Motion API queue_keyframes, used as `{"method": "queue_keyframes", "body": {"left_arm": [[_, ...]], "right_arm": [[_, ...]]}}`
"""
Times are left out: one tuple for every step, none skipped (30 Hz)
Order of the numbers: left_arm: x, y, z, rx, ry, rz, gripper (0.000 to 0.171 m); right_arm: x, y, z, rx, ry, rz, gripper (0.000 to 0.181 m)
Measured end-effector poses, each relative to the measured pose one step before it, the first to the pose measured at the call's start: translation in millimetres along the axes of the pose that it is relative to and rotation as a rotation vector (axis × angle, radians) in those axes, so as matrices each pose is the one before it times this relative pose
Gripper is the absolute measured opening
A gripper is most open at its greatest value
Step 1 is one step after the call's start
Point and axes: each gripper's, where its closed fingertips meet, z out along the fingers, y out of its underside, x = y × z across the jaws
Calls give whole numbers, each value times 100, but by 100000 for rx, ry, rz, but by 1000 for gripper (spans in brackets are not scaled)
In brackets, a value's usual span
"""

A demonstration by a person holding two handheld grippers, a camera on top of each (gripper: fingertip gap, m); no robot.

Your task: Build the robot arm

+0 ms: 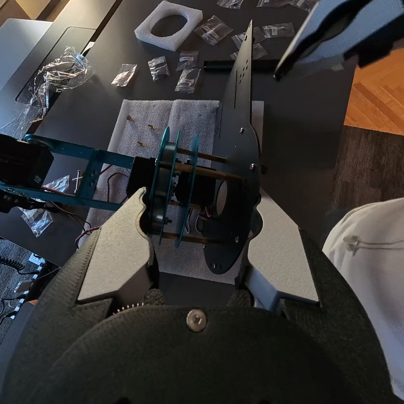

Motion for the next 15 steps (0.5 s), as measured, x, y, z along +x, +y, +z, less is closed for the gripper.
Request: {"method": "queue_keyframes", "body": {"left_arm": [[-3,-7,-10,46,-69,-166,92],[-8,-4,8,160,-35,-172,92],[0,-16,-9,306,-4,-93,92],[-5,-8,0,451,51,24,92],[10,-29,-3,554,135,88,92],[-7,-17,-1,588,191,88,92],[3,-22,-11,583,181,44,92],[-5,-20,0,610,174,31,92],[6,-25,-4,545,218,7,92],[-9,-9,4,313,249,-19,92],[-3,-12,1,43,239,55,92],[-25,-1,1,-52,189,5,92],[-13,-14,7,38,207,-136,92],[4,-13,4,163,189,-41,92],[5,-8,-2,289,124,-12,92]], "right_arm": [[-1720,-1114,-114,3876,-3918,3326,4],[-1797,-1104,27,4046,-4151,3198,4],[-1696,-895,162,2974,-3540,3063,4],[-1600,-768,297,2961,-3220,2986,4],[-1597,-799,406,3980,-3688,2722,4],[-1240,-666,540,3962,-2504,2958,4],[-837,-489,603,3290,-669,2070,4],[-752,-363,605,2791,-657,1115,4],[-517,-333,569,2835,-24,1224,4],[-253,-285,504,2885,961,1014,4],[-149,-182,471,2469,974,994,4],[-25,-97,431,2085,1167,1352,4],[-94,23,411,1391,408,1530,4],[-99,32,365,1239,131,1666,4],[-62,40,296,1004,585,1322,4]]}}
